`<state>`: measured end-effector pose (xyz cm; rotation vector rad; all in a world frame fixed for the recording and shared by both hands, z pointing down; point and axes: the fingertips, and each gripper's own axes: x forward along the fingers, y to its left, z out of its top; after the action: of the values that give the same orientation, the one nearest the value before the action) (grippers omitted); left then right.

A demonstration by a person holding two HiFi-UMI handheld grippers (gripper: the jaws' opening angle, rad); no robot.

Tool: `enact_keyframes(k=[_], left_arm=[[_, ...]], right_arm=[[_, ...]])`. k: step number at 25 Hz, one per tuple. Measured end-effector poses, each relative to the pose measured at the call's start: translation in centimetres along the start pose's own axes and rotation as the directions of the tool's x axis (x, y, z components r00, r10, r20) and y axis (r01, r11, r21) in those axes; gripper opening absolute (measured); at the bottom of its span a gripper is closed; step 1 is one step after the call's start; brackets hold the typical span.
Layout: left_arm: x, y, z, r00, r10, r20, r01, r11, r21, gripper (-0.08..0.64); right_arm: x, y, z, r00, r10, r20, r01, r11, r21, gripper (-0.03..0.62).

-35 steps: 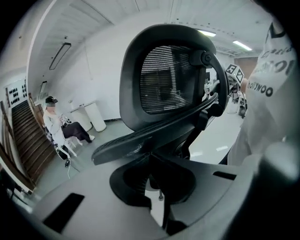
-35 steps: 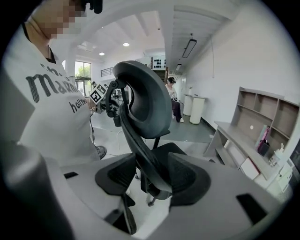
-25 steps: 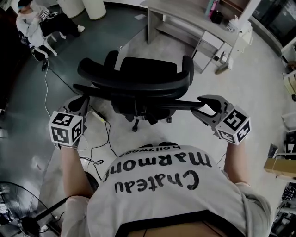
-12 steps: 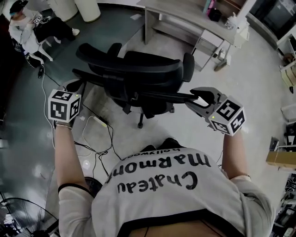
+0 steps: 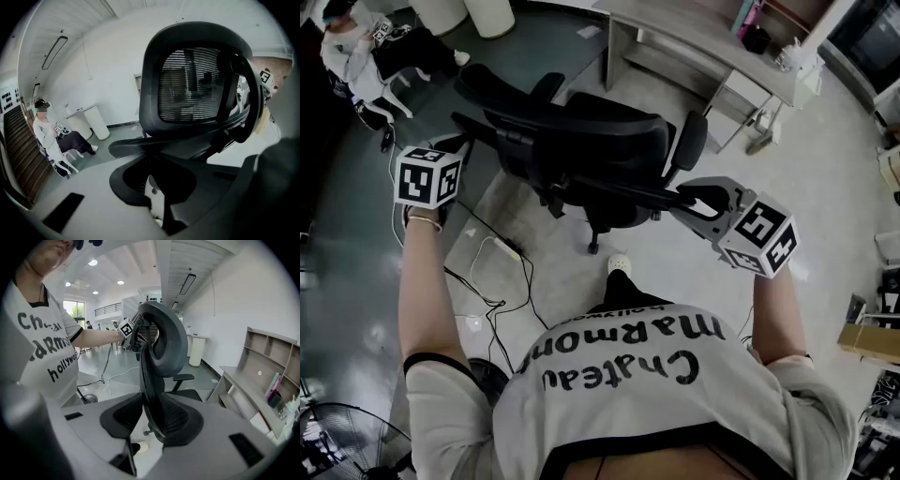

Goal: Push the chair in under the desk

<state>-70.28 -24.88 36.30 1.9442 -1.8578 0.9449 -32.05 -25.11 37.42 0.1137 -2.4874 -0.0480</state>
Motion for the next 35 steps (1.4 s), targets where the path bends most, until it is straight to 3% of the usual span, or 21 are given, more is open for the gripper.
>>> enact_keyframes(k=[3,10,14,23,30,35], left_arm=[[1.4,1.0,0.5,1.000,-0.004,-0.001,0.004,0.999,-0.036,0.017],[7.4,6.8,4.8,1.000,0.016,-0.019,-0.017,0.999,-0.048,0.017],[10.1,8.2,6.9,0.999,0.002,-0.038,-0.003,1.000,-0.017,0.017],[16.0,11.0,11.4,0.998,-0.058,-0.001,0.058,0.998,0.013,0.017],[20.7,12.3,14.9,0.988,-0.148,-0.036,0.152,0.980,0.132,0.017],[24.1,13.6,17.4,0.984,-0.179,-0.022,0.180,0.973,0.146,0.017]], right_arm=[[0.9,-0.8,0.3,1.000,0.020,0.005,-0.020,1.000,-0.006,0.127],[4.9,-7.1,3.7,0.997,0.072,-0.009,-0.072,0.997,-0.006,0.114],[5.8,-9.7,4.3,0.997,0.074,0.002,-0.074,0.997,0.001,0.110],[7.7,-16.0,5.6,1.000,-0.023,-0.011,0.024,0.998,0.052,0.120],[8.8,-20.6,5.9,0.992,-0.108,-0.057,0.115,0.984,0.139,0.130],[9.8,-23.4,6.6,0.988,-0.142,-0.063,0.151,0.971,0.187,0.133]])
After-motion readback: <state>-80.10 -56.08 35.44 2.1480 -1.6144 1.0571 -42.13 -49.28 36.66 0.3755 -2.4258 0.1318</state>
